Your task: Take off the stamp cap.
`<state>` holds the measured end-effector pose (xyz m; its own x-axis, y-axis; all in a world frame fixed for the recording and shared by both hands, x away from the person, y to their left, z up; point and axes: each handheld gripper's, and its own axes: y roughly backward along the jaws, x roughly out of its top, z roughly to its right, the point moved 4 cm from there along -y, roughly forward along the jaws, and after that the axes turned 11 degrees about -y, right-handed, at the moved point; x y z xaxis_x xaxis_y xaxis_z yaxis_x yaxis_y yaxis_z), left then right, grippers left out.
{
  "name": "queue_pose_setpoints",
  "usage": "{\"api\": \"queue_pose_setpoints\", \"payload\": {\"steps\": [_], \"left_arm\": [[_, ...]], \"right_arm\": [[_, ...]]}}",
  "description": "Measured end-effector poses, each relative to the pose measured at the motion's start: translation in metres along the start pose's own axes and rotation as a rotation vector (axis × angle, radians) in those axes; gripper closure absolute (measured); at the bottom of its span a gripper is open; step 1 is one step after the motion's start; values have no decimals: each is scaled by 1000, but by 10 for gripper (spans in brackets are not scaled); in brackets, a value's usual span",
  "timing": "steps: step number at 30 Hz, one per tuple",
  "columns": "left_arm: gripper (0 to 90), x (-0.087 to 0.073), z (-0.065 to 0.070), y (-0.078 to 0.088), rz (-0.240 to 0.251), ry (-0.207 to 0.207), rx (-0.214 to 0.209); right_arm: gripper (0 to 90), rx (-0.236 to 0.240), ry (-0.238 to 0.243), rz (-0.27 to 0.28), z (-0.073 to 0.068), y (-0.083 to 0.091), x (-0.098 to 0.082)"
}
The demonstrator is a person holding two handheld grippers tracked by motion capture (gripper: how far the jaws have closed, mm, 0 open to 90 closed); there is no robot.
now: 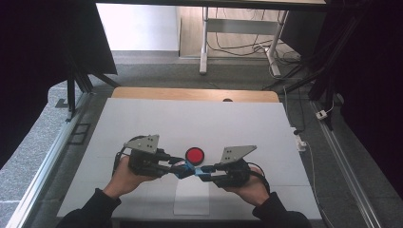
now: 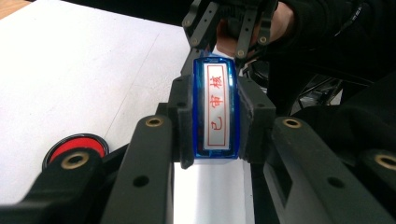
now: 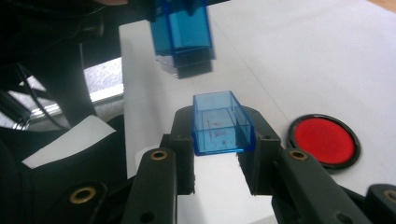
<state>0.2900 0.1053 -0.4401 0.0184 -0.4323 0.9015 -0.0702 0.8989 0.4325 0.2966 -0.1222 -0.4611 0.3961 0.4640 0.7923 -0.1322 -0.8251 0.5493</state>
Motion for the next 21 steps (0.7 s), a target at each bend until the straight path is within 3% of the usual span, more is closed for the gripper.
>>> {"api": "queue_pose_setpoints", "payload": {"steps": [11,21], "left_arm": [[702,-2,1,-2,-20,4,15],[702,-4,1,-2,-26,20,25]], "right_arm": [[689,-108,-14,35,5,21,-10],[689,-149,-101,69,10,41,-15]]}}
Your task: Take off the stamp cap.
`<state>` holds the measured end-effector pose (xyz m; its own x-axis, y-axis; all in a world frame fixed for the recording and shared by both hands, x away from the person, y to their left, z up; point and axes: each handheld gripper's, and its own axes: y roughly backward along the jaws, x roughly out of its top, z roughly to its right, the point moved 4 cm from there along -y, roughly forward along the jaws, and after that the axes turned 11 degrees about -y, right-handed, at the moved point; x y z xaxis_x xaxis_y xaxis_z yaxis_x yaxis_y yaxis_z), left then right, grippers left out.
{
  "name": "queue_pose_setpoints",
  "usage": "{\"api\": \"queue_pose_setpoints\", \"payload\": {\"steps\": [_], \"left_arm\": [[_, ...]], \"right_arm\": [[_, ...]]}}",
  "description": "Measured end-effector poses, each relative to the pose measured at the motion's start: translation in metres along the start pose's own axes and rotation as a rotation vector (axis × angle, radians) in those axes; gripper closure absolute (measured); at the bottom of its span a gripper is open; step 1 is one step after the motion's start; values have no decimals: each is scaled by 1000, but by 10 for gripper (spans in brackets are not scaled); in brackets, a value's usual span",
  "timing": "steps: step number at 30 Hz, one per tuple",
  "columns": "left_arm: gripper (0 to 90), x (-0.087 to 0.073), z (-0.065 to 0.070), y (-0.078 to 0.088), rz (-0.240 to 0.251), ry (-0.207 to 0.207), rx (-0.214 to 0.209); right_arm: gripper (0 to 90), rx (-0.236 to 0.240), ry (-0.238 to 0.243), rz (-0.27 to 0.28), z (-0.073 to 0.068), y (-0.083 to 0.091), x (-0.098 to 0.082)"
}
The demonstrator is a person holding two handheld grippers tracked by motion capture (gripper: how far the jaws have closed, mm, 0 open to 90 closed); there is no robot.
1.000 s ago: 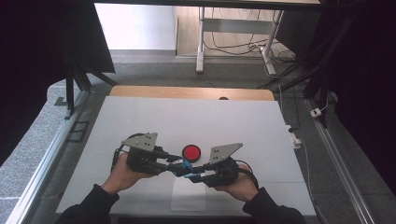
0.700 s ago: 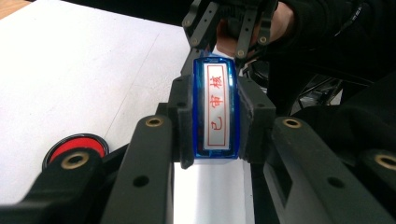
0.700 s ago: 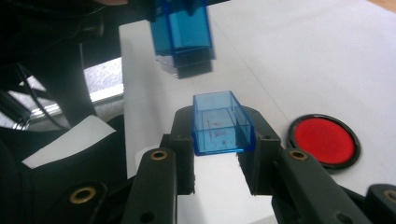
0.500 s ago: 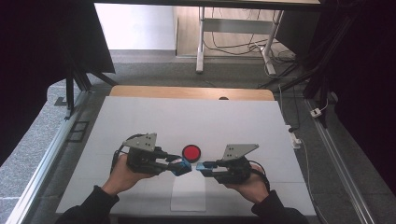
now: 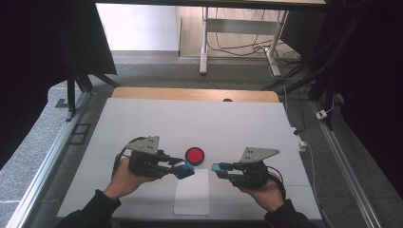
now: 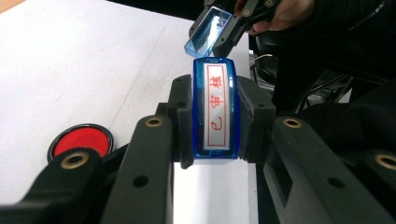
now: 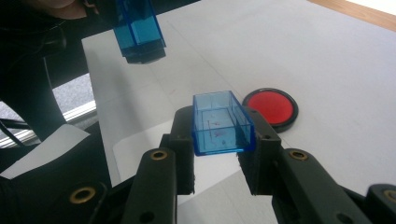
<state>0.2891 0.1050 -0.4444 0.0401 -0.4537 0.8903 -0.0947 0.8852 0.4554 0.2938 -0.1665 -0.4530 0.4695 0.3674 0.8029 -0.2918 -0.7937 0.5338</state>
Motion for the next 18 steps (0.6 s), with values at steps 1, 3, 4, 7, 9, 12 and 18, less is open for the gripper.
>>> {"api": "queue_pose_setpoints", "payload": {"steps": [1,3,4,7,9,12,18], "left_arm": [[702,0,0,0,-2,7,2],[701,-1,0,0,-3,10,2],[701,-1,0,-1,-2,14,3],[701,-2,-1,-1,-8,20,10],[701,-2,-1,-2,-11,20,11],[701,-2,0,-2,-17,20,16],[700,-3,-1,-2,-26,18,26]], "right_arm": [[689,-4,-4,1,1,2,-1],[689,-12,-11,6,2,5,-2],[689,-13,-13,7,3,7,-3],[688,-26,-13,10,4,13,-6],[688,-37,-15,7,6,17,-8],[688,-56,-16,11,7,23,-13],[688,-98,-25,17,11,33,-20]]}}
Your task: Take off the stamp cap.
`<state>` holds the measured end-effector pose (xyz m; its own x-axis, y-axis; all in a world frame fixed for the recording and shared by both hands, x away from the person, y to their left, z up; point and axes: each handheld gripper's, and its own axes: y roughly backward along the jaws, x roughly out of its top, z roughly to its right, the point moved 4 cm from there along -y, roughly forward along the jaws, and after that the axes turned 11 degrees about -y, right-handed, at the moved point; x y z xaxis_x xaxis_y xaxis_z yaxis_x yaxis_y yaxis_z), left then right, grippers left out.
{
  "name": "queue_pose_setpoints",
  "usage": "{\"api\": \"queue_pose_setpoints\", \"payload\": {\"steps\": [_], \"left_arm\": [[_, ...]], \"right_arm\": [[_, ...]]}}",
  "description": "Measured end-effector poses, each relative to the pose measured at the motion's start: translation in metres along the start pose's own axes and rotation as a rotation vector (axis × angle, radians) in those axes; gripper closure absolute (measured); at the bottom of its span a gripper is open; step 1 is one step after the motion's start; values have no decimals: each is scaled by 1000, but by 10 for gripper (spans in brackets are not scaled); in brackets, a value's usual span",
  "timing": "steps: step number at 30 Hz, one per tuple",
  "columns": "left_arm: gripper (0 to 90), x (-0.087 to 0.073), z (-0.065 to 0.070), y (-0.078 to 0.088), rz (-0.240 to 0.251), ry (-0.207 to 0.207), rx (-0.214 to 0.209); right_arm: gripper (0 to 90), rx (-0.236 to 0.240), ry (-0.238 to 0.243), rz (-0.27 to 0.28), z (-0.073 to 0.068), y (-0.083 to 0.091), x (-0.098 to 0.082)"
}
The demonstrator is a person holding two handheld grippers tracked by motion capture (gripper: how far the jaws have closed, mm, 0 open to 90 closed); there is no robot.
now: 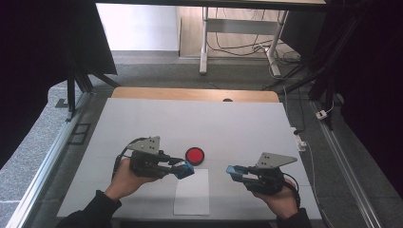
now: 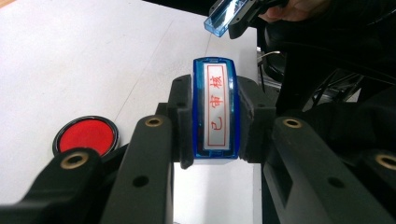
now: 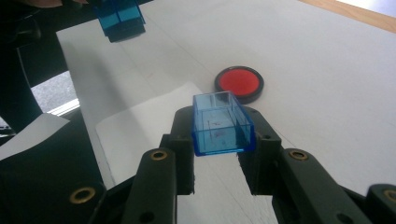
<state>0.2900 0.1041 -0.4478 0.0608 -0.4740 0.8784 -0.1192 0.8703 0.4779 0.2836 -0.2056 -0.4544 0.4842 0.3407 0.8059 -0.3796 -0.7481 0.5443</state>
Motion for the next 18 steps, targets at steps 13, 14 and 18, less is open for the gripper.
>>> {"api": "queue_pose_setpoints", "payload": {"steps": [13,14,18], "left_arm": [[701,1,-2,2,-13,0,43],[701,1,-2,2,-13,0,43],[701,1,-3,2,-23,-3,57]], "right_arm": [[688,-99,-83,21,18,25,-19],[688,-99,-83,21,18,25,-19],[688,-126,-106,22,23,33,-26]]}}
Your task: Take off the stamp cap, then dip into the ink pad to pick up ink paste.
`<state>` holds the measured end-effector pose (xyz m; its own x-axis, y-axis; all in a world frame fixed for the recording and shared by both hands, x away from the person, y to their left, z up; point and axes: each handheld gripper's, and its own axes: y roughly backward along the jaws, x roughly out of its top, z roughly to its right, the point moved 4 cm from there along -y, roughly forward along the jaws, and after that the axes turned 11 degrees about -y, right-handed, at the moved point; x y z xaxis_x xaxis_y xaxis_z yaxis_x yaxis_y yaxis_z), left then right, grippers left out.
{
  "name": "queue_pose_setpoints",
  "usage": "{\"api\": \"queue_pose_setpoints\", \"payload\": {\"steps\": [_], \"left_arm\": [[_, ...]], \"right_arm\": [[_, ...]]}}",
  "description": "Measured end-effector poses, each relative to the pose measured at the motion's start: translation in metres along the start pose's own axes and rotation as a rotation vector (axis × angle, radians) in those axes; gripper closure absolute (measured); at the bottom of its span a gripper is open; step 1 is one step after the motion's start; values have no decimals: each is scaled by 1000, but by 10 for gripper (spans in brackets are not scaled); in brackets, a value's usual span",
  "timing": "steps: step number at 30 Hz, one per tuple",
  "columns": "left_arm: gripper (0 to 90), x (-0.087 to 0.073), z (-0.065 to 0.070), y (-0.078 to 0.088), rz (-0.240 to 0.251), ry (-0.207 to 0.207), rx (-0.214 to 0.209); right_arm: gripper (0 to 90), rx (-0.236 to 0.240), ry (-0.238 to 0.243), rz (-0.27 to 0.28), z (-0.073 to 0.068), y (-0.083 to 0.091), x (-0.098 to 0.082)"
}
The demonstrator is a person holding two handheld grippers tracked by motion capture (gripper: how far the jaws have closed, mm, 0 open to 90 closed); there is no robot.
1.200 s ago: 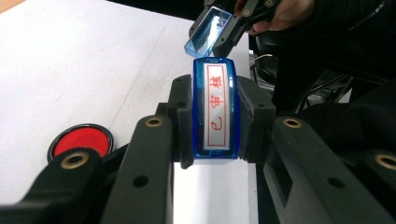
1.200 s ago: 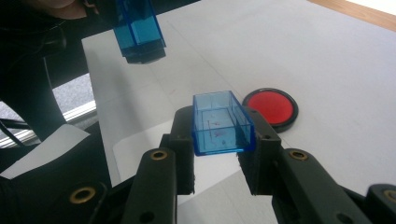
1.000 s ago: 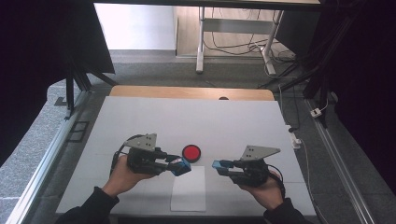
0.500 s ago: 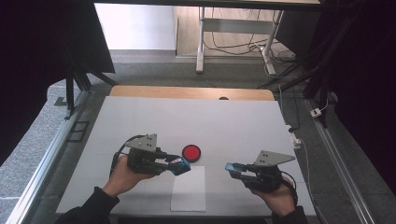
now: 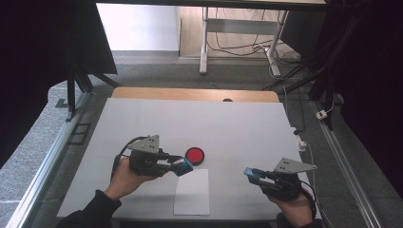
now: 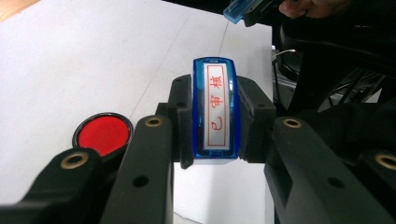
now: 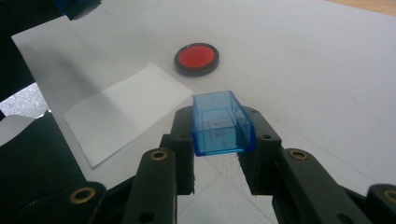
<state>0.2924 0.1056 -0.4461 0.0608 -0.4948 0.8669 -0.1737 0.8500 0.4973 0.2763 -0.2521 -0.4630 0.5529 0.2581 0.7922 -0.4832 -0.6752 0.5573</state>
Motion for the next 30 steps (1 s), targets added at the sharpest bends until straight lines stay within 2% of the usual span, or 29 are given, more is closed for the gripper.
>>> {"api": "queue_pose_setpoints", "payload": {"steps": [8,14,21,30], "left_arm": [[701,1,-2,1,-7,6,23],[701,1,-3,1,-12,9,32],[701,2,-5,0,-24,14,39],[701,3,-11,1,-31,29,61]], "right_arm": [[687,-40,-47,16,11,14,-12],[688,-61,-61,10,16,18,-18],[688,-61,-77,-6,18,17,-22],[688,-55,-75,-8,19,19,-24]]}}
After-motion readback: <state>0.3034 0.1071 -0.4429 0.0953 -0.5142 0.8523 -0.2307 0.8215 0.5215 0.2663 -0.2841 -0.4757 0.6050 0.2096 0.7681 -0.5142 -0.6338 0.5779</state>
